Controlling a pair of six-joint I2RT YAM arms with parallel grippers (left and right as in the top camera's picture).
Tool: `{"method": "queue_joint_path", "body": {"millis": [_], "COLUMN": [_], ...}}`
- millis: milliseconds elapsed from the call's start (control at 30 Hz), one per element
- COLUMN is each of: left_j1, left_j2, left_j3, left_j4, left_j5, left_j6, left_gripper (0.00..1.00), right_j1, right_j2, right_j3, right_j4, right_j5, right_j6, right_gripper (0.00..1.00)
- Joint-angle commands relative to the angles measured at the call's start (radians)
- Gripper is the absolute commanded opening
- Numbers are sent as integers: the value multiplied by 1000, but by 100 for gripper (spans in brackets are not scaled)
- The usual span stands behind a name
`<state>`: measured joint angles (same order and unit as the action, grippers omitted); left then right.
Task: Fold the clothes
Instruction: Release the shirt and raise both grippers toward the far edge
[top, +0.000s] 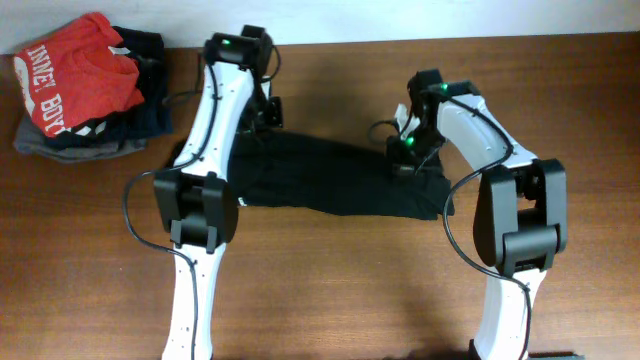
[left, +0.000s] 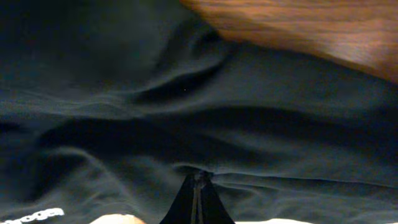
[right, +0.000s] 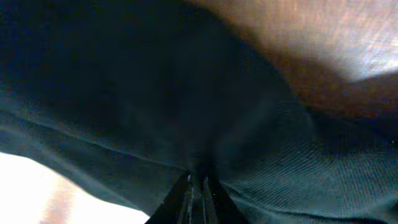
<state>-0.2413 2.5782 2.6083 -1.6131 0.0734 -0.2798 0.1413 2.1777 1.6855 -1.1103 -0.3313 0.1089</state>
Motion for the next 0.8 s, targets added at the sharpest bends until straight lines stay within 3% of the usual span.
{"method": "queue_joint_path", "body": {"millis": [0, 433, 533, 767], "left_j1": [20, 86, 110, 166], "left_j2": [61, 161, 161, 161], "left_j3": [-14, -18, -18, -4], "left_j4": [-1, -19, -24, -54], "left_j5": [-26, -203, -206, -206], "left_j6": [12, 20, 20, 19], "left_gripper": [1, 1, 1, 1], "right_j1": [1, 1, 1, -4], "right_j2": [-11, -11, -11, -11], "right_j3": [-66, -119, -119, -112], "right_j4": [31, 52, 52, 49], "right_j5": [3, 172, 179, 213], "right_j6": [4, 4, 4, 11], "right_gripper": [14, 18, 22, 22]}}
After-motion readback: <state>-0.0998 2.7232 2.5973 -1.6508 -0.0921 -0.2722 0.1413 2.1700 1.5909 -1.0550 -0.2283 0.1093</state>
